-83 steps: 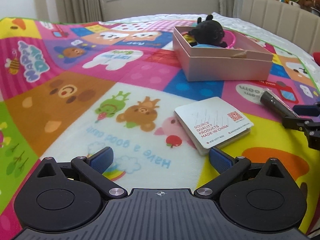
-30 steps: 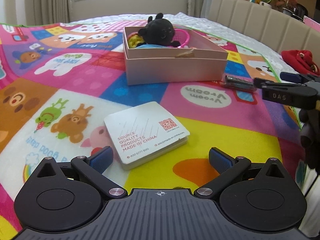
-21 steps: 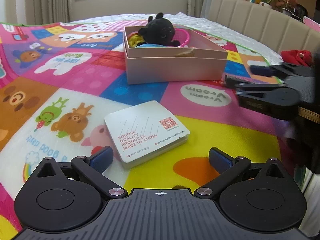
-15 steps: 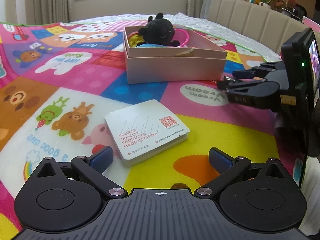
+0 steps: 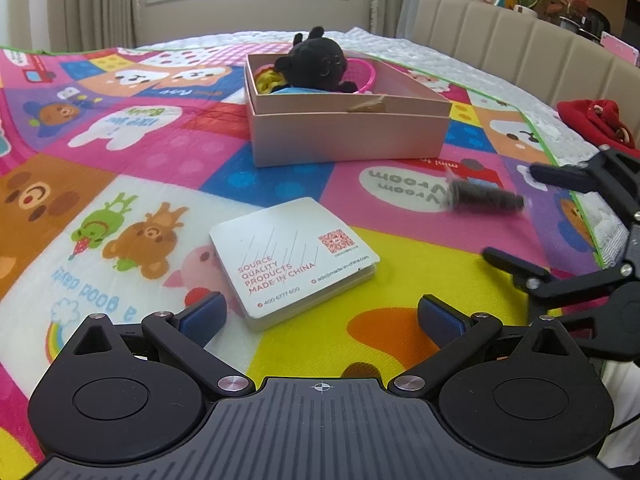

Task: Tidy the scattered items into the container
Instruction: 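Lift the bagged black tube with the right gripper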

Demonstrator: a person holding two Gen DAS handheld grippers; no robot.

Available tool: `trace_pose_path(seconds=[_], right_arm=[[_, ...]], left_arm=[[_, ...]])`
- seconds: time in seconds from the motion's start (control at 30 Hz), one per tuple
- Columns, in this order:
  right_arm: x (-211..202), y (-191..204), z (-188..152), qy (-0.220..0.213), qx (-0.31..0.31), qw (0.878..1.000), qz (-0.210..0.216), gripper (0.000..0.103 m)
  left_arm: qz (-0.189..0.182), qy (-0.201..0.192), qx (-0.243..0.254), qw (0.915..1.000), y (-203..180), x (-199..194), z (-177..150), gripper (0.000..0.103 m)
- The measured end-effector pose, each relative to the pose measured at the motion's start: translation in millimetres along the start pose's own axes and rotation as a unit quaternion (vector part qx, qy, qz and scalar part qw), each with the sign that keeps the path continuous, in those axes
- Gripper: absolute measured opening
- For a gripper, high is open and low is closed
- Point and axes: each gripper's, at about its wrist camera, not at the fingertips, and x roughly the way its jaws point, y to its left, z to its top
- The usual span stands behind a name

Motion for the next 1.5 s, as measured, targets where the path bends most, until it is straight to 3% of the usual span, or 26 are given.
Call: trace_pose_path(seconds=[0.2, 0.3, 0.4, 0.47, 0.63, 0.7, 0.73, 0.77, 0.8, 0.97, 1.03, 1.1, 1.2, 1.37, 1.5], right_arm=[[11.5, -39.2, -7.8, 0.051, 0.097, 0.994, -0.031, 0.077], [22.5, -63.2, -10.0, 0.08, 0.169, 0.982, -0.019, 0.078], [32.5, -86.5, -8.5, 0.096, 0.293, 0.951, 0.011, 0.092], [38.5, -91.9, -4.4, 0.087, 0.365, 0.927, 0.008, 0.103], [77.2, -78.0, 10.7, 0.136, 0.437, 0.889, 0.0, 0.103], [90.4, -73.5, 12.1, 0.152, 0.447, 0.881, -0.018, 0.103], [94.2, -71.0, 14.5, 0.151, 0.445, 0.882, -0.027, 0.102], [97.1, -68.1, 17.8, 0.147, 0.433, 0.889, -0.033, 0.09], [99.2, -65.4, 20.8, 0.142, 0.415, 0.898, -0.034, 0.085], [95.9, -59.6, 21.0, 0.122, 0.361, 0.925, -0.008, 0.084], [85.5, -60.7, 16.9, 0.11, 0.343, 0.933, 0.02, 0.084], [70.3, -58.4, 11.7, 0.096, 0.311, 0.945, 0.039, 0.084], [43.7, -47.2, 2.2, 0.077, 0.252, 0.964, 0.035, 0.084], [22.6, -41.8, -7.7, 0.062, 0.238, 0.969, 0.032, 0.085], [21.4, -43.0, -12.8, 0.059, 0.247, 0.967, 0.033, 0.088]], left_arm=[[0.001, 0.0, 0.0, 1.0, -0.1, -0.3, -0.4, 0.103], [0.0, 0.0, -0.005, 1.0, 0.7, -0.7, 0.0, 0.103], [0.004, 0.0, -0.009, 1.0, -0.4, 0.7, 1.4, 0.103], [0.006, 0.0, -0.007, 1.0, -1.5, 1.2, 1.5, 0.103], [0.006, 0.0, -0.004, 1.0, -1.2, -3.6, -0.3, 0.103], [0.005, -0.001, -0.006, 1.0, -0.2, -5.2, -1.7, 0.103], [0.004, -0.001, -0.007, 1.0, 0.6, -5.7, -2.4, 0.103], [0.003, -0.001, -0.009, 1.0, 1.5, -6.4, -3.0, 0.103], [0.001, -0.002, -0.011, 0.9999, 2.2, -6.8, -3.1, 0.103], [-0.004, -0.002, -0.026, 0.9997, 5.1, -9.5, 0.7, 0.103], [-0.002, -0.002, -0.031, 0.9995, 5.0, -10.2, 3.3, 0.103], [0.008, -0.006, -0.036, 0.9993, 4.3, -8.8, 7.7, 0.103], [0.029, -0.008, -0.041, 0.9987, 1.1, 1.4, 18.0, 0.103], [0.072, 0.012, -0.011, 0.9973, -9.4, 32.8, 30.2, 0.103], [0.072, 0.005, -0.014, 0.9973, -6.5, 36.3, 32.2, 0.103]])
